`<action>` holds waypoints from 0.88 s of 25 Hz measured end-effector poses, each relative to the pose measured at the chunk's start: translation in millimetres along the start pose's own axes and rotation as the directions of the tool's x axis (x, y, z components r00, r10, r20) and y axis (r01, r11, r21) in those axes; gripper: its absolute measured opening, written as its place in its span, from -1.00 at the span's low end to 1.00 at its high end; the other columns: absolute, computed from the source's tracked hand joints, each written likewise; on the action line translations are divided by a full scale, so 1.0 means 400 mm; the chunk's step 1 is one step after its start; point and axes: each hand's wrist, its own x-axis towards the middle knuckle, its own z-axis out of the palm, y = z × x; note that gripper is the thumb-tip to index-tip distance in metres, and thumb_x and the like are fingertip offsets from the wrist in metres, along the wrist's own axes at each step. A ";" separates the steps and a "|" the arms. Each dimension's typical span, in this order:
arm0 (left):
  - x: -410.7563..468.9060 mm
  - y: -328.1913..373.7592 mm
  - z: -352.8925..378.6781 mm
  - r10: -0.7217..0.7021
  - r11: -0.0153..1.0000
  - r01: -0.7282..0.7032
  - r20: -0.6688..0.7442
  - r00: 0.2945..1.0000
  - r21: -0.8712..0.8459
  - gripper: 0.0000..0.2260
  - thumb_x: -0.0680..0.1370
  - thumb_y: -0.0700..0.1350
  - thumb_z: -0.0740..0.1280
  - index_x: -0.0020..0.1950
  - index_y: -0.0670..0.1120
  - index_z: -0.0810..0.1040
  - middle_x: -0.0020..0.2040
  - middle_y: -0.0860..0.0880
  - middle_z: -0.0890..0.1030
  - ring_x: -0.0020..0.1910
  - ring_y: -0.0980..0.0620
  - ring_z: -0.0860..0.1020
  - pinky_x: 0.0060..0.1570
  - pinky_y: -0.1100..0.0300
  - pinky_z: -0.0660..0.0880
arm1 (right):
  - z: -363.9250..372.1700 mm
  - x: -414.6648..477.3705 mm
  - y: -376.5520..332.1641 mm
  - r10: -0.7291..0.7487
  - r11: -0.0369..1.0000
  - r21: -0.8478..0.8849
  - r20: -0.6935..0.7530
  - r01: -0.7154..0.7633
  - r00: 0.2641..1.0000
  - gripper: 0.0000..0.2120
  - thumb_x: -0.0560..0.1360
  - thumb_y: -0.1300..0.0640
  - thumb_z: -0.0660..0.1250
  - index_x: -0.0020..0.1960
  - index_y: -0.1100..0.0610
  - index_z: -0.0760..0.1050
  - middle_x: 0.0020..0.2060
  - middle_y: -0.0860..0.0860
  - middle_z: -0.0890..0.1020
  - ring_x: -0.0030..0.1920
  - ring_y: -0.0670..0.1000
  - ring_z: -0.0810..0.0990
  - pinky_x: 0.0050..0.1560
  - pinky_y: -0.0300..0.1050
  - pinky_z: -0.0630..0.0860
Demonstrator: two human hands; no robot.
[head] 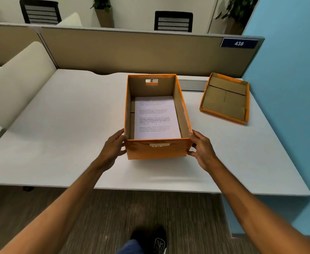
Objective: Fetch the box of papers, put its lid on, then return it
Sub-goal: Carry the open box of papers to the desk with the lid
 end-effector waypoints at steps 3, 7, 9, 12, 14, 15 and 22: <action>-0.004 -0.024 -0.001 -0.015 1.000 0.015 0.003 1.000 0.012 -0.59 0.68 -0.04 0.10 0.55 -0.03 0.29 0.52 -0.11 0.36 0.44 -0.28 0.37 0.36 -0.31 0.35 | -0.002 -0.020 0.034 -0.001 1.000 0.003 -0.034 0.001 0.999 -0.70 0.61 0.05 0.22 0.32 0.03 0.49 0.17 0.03 0.61 0.22 0.14 0.53 0.00 0.17 0.55; -0.025 -0.061 -0.005 -0.026 0.999 0.028 0.077 0.997 -0.024 -0.71 0.68 -0.01 0.09 0.38 0.14 0.41 0.32 0.05 0.52 0.35 -0.17 0.46 0.35 -0.25 0.38 | 0.002 -0.047 0.073 0.023 1.000 0.000 -0.066 -0.023 0.998 -0.69 0.60 0.02 0.23 0.32 0.02 0.48 0.18 0.03 0.60 0.25 0.17 0.51 0.02 0.18 0.53; -0.037 -0.084 -0.010 -0.020 1.000 0.022 0.092 0.996 -0.023 -0.68 0.67 0.04 0.10 0.41 0.15 0.41 0.28 0.09 0.54 0.33 -0.12 0.47 0.36 -0.24 0.38 | 0.006 -0.066 0.098 0.023 1.000 -0.005 -0.065 -0.023 0.998 -0.69 0.59 -0.02 0.24 0.31 -0.02 0.48 0.18 0.00 0.60 0.25 0.15 0.51 0.00 0.14 0.52; -0.049 -0.104 -0.022 0.000 1.000 0.000 0.099 0.995 0.000 -0.58 0.67 0.09 0.10 0.54 0.10 0.30 0.40 0.04 0.47 0.38 -0.12 0.43 0.38 -0.26 0.36 | 0.011 -0.090 0.124 0.015 1.000 -0.010 -0.078 -0.015 0.997 -0.70 0.56 -0.07 0.26 0.27 -0.08 0.49 0.15 -0.07 0.61 0.24 0.12 0.51 -0.02 0.09 0.52; -0.056 -0.110 -0.027 0.010 1.000 -0.012 0.112 0.994 0.019 -0.56 0.66 0.11 0.10 0.55 0.10 0.27 0.46 0.02 0.42 0.41 -0.12 0.41 0.38 -0.25 0.36 | 0.016 -0.101 0.131 0.014 1.000 -0.022 -0.096 -0.016 0.995 -0.73 0.58 -0.07 0.23 0.27 -0.10 0.47 0.15 -0.08 0.60 0.24 0.12 0.51 0.00 0.09 0.52; -0.060 -0.111 -0.027 0.011 1.000 -0.014 0.116 0.993 0.028 -0.55 0.66 0.12 0.10 0.56 0.10 0.25 0.49 0.01 0.40 0.42 -0.12 0.40 0.38 -0.24 0.35 | 0.018 -0.105 0.134 0.013 0.999 -0.033 -0.100 -0.017 0.995 -0.72 0.59 -0.06 0.22 0.28 -0.10 0.46 0.15 -0.08 0.59 0.24 0.11 0.50 0.03 0.11 0.51; -0.070 -0.124 -0.038 0.037 0.997 -0.046 0.149 0.988 0.063 -0.58 0.66 0.11 0.09 0.54 0.13 0.28 0.41 0.10 0.43 0.35 -0.04 0.43 0.32 -0.16 0.40 | 0.031 -0.137 0.153 0.002 0.996 -0.088 -0.123 -0.013 0.992 -0.75 0.62 -0.08 0.14 0.28 -0.16 0.38 0.07 -0.20 0.57 0.09 -0.06 0.53 0.01 0.01 0.48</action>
